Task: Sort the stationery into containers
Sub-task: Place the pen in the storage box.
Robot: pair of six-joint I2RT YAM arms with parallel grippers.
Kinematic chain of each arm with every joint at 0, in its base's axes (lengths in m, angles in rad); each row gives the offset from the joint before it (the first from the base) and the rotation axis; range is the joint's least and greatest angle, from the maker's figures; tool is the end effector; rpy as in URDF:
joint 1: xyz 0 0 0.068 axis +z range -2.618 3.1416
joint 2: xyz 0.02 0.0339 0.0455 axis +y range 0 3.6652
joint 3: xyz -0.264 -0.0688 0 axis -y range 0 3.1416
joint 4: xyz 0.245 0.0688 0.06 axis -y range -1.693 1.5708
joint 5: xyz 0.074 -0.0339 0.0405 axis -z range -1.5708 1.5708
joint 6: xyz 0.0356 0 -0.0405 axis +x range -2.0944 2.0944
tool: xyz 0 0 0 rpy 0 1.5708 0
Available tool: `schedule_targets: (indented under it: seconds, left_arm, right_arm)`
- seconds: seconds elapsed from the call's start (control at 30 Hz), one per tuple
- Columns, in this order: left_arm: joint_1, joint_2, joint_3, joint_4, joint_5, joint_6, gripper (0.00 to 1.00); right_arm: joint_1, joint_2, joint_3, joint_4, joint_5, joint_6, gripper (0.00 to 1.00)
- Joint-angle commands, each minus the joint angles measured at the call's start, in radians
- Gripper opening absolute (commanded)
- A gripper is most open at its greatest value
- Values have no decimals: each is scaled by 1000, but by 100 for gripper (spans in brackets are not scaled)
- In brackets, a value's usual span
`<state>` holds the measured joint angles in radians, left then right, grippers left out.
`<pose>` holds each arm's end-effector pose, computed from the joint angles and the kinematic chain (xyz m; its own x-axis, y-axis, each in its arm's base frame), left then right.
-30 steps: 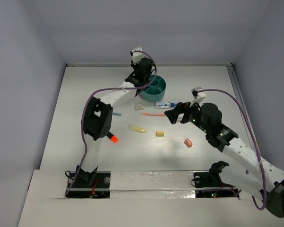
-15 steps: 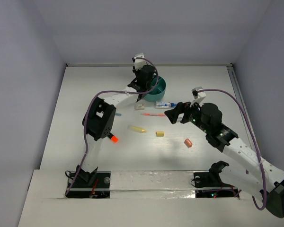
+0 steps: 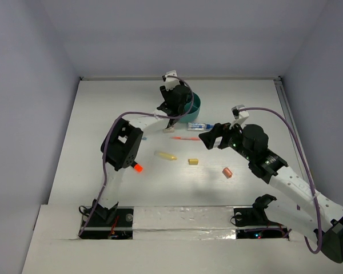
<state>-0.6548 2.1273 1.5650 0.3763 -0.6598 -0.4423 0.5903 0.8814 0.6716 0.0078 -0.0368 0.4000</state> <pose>0.4091 -0.2866 0.2389 -0.1340 -0.3235 -0.9367 -0.0597 0.9461 -0.3182 0.1750 0.1188 0.3029 -0.3818 0.2126 -0.8995 -0.4750 0.7897 0.3883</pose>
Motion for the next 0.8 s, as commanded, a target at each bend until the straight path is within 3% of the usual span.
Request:
schedule_targets:
  seconds: [0.0, 0.13, 0.23, 0.4, 0.43, 0.67, 0.77]
  left_arm:
    - [-6, -107, -3, 61, -27, 19, 53]
    - [-6, -171, 0, 78, -37, 53, 76]
    - [-6, -243, 6, 55, -40, 79, 85]
    - [-6, -441, -100, -34, -3, 59, 84]
    - [-6, -476, -133, -121, 9, -10, 82]
    - [17, -924, -685, -355, 120, -313, 73]
    - [37, -1056, -840, -505, 143, -387, 72]
  right_arm:
    - [5, -7, 5, 41, 6, -3, 100]
    - [5, -1, 3, 46, 5, -3, 100]
    - [5, 5, 5, 46, 0, -3, 100]
    - [5, 7, 6, 44, -5, -3, 100]
    - [5, 10, 6, 44, -5, -3, 100]
    - [5, 33, 13, 46, -41, 0, 100]
    - [5, 48, 16, 49, -54, 3, 100]
